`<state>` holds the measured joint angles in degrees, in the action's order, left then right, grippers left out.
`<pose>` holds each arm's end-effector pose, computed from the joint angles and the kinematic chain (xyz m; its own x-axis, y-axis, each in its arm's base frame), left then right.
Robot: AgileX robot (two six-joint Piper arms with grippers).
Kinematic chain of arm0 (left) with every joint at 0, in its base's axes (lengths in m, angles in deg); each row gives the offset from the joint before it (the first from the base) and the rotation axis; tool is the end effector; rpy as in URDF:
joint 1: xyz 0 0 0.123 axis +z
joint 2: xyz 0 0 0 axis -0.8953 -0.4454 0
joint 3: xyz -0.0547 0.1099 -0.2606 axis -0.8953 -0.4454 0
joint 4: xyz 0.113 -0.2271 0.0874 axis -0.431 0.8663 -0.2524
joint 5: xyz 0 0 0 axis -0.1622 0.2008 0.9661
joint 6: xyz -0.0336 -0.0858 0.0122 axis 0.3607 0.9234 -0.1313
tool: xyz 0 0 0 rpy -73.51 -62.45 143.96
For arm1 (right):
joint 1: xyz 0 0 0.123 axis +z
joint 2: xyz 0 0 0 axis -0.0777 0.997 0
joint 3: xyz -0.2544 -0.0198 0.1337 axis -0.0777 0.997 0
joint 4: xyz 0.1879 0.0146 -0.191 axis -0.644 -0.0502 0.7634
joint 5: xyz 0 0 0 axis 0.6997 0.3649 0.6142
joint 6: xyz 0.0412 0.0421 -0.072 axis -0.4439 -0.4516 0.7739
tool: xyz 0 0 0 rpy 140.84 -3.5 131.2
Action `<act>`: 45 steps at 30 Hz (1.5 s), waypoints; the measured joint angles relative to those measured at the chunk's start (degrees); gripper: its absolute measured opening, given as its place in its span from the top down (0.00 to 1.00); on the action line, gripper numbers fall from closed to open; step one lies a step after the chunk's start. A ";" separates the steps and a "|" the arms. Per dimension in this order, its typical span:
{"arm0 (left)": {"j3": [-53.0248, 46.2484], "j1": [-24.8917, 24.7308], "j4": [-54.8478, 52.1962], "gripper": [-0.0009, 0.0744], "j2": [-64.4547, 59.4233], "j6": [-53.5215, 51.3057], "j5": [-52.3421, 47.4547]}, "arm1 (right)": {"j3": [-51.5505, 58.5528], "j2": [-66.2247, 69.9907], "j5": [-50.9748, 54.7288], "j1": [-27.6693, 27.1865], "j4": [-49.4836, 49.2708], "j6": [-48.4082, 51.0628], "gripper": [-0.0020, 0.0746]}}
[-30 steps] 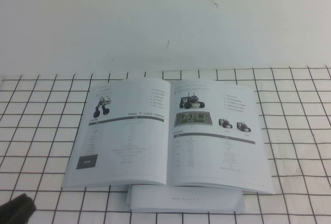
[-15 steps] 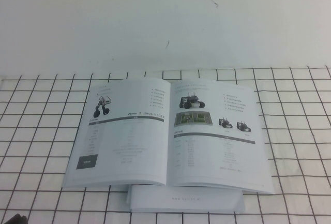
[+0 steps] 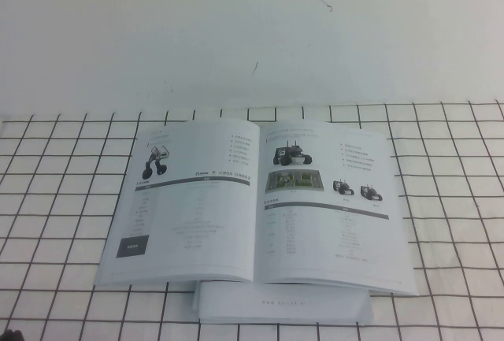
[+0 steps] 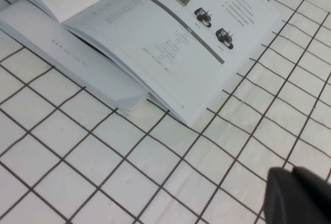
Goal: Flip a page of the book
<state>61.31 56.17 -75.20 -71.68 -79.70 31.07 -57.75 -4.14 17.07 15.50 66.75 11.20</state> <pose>0.0689 -0.0142 0.1790 -0.2242 -0.1081 -0.9685 0.1538 0.9774 -0.1447 0.0665 0.0303 0.2666 -0.3550 -0.4200 -0.8352 -0.5076 0.8368 -0.2051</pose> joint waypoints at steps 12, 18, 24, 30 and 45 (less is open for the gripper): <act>0.00 0.00 -5.52 0.99 0.00 6.99 -1.87 | 0.00 0.00 -0.04 0.00 0.00 0.00 0.98; 0.10 0.00 -5.56 0.99 0.00 7.09 -2.01 | 0.00 0.00 -0.13 0.00 0.00 0.00 0.98; 0.10 0.00 -5.77 0.99 0.00 7.22 -2.21 | 0.00 0.00 -0.13 0.00 0.00 0.00 0.98; 0.10 0.00 -5.77 0.99 0.00 7.22 -2.30 | 0.00 0.00 -0.13 0.00 0.00 0.00 0.98; 0.20 0.00 -5.89 0.99 0.00 7.22 -2.60 | 3.45 -6.37 -6.13 -6.12 1.25 -0.14 0.98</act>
<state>61.51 56.17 -81.09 -71.68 -72.48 28.47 -54.30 -10.51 10.94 9.37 67.99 11.06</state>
